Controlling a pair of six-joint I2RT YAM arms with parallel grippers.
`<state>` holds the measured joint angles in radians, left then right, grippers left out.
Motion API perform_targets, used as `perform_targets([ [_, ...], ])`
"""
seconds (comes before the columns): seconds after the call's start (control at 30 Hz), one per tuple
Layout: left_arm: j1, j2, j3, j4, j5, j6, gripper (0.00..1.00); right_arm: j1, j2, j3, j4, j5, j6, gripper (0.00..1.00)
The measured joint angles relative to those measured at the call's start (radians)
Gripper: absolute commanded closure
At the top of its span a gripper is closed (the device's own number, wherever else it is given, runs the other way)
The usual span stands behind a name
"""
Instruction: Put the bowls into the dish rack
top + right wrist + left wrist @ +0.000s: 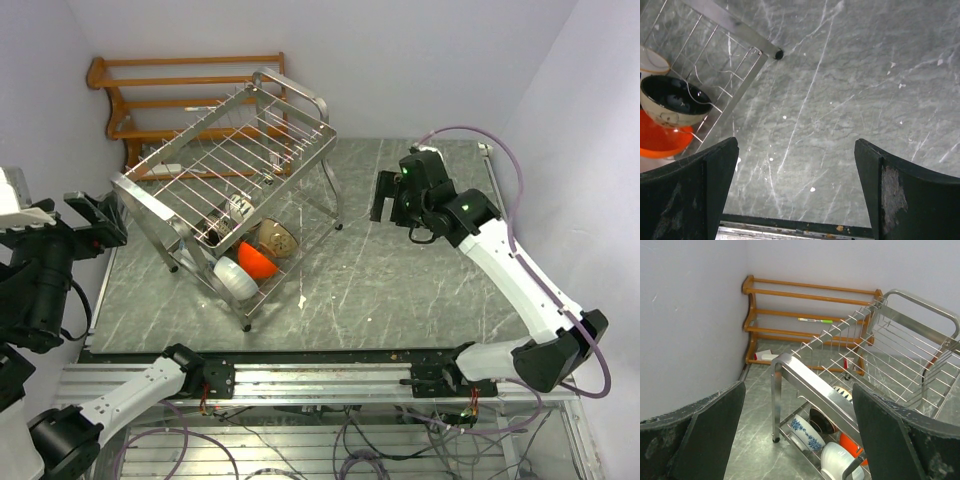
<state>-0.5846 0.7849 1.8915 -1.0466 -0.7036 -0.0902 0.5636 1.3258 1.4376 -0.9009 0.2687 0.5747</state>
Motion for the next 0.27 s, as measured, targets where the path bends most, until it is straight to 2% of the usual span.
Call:
perform_targets([
  [0.27, 0.0, 0.007, -0.005, 0.004, 0.009, 0.0, 0.01, 0.0, -0.002, 0.0, 0.038, 0.048, -0.018, 0.0],
])
